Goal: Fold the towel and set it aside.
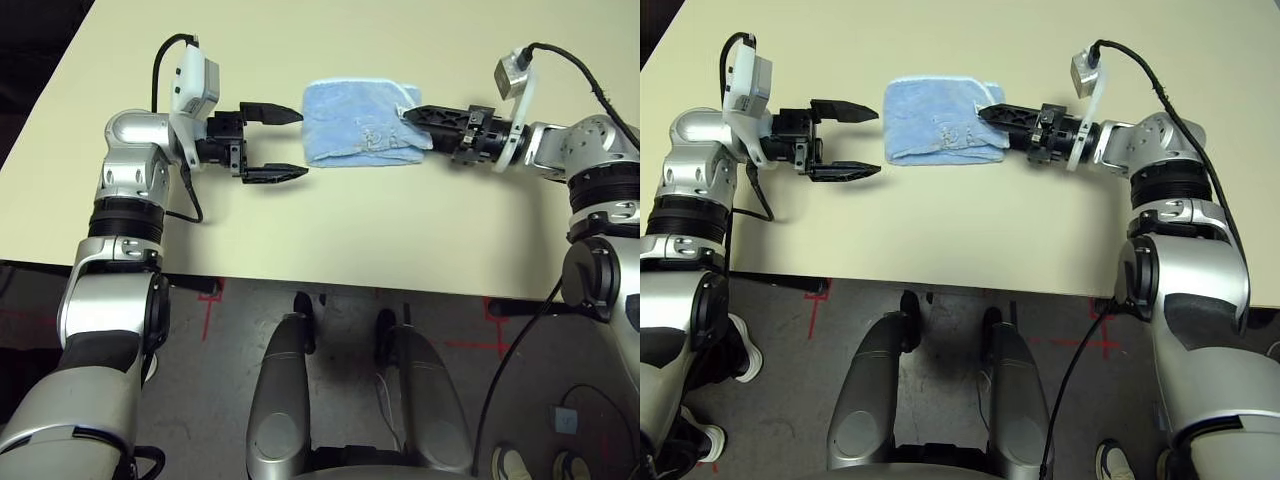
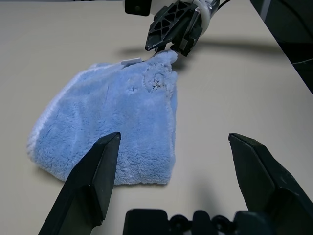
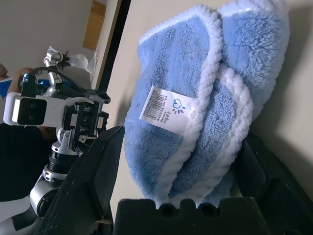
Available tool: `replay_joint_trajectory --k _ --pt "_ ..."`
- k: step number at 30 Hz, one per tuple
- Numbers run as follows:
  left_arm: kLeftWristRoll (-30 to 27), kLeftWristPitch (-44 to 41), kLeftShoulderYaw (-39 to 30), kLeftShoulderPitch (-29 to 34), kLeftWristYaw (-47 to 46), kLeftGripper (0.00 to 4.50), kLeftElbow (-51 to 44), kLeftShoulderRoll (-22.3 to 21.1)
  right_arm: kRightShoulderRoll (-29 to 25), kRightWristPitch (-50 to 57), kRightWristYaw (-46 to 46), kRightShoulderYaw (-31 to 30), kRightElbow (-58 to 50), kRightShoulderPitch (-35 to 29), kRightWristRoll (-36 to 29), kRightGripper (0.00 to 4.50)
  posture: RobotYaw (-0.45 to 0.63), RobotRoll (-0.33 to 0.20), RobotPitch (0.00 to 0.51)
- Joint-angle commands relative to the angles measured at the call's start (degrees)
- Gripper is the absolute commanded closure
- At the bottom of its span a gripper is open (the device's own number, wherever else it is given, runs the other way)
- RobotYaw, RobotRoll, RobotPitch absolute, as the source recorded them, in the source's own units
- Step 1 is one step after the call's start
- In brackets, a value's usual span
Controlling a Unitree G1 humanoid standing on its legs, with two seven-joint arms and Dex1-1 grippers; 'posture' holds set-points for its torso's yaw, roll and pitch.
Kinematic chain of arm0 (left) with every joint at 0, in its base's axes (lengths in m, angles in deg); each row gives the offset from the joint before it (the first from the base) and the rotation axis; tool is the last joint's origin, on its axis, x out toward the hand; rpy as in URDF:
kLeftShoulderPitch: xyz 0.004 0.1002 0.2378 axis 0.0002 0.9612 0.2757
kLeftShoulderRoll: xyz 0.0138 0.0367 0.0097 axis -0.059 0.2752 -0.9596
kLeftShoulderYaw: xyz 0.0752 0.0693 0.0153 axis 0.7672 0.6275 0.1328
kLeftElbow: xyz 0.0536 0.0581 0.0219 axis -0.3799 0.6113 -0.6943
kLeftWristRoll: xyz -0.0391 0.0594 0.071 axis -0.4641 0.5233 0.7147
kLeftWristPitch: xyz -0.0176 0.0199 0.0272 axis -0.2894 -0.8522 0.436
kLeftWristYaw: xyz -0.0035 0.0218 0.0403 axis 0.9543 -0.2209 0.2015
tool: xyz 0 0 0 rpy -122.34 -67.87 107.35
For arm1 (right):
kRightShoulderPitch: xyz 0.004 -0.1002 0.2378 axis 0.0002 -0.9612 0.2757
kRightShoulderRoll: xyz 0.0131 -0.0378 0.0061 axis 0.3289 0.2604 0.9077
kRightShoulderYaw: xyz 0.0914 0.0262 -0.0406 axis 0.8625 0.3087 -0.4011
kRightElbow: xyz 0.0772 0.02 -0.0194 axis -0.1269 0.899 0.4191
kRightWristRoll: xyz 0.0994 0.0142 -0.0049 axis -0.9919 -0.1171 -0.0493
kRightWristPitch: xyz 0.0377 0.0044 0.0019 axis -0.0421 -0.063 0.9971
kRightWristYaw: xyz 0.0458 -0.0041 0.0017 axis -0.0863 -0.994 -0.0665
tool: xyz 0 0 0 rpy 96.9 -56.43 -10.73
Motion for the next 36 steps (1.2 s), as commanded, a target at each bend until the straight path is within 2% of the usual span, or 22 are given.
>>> replay_joint_trajectory --k 1,3,6,16,22,24,27,31,33,36 --pt "-0.33 -0.32 0.27 0.7 0.24 0.02 -1.52 -0.56 0.53 0.27 -0.79 -0.46 1.09 -0.79 0.06 0.0 0.1 0.0 0.374" --pt "-0.24 -0.35 0.3 0.67 0.23 0.02 -1.44 -0.59 0.53 0.3 -0.78 -0.46 1.1 -0.74 0.03 0.0 0.1 0.0 0.375" --pt "-0.21 -0.53 0.38 0.75 0.25 0.0 -1.6 -0.59 0.37 0.64 -0.46 -0.53 0.92 -0.84 -0.12 0.65 0.1 0.0 0.376" --pt "0.07 -0.79 0.67 0.91 0.46 0.0 -1.8 -0.69 -0.26 1.99 0.57 -0.6 -1.15 -2.11 -1.04 4.4 0.09 0.0 0.37" --pt "0.38 -0.5 0.81 0.63 0.52 0.0 -1.07 -0.81 -0.71 0.66 -0.13 0.24 -1.4 -2.24 -1.7 4.45 0.08 0.0 0.37" --pt "0.49 -0.51 0.89 0.6 0.34 0.0 -1.0 -0.71 -0.67 -1.59 -0.22 2.11 -1.18 -2.22 -2.82 4.45 0.08 0.0 0.37" --pt "0.45 -0.98 0.83 0.67 0.11 0.0 -0.81 -0.7 0.32 -7.23 -3.72 8.19 -0.88 -2.03 -6.14 4.45 0.06 0.0 0.367" --pt "0.67 -2.07 1.3 0.81 0.7 0.0 -0.69 -0.99 1.29 -18.53 -7.19 13.37 -0.73 -1.12 -7.94 4.45 0.05 0.0 0.367" --pt "0.74 -2.07 1.32 0.56 0.49 0.0 -0.43 -0.8 1.18 -27.09 -12.0 17.9 1.69 2.21 -9.66 4.45 0.04 0.0 0.367" --pt "0.88 -1.86 1.49 0.12 0.36 0.0 0.16 -0.42 0.6 -37.75 -16.1 20.57 4.92 4.78 -9.4 4.45 0.03 0.0 0.365"
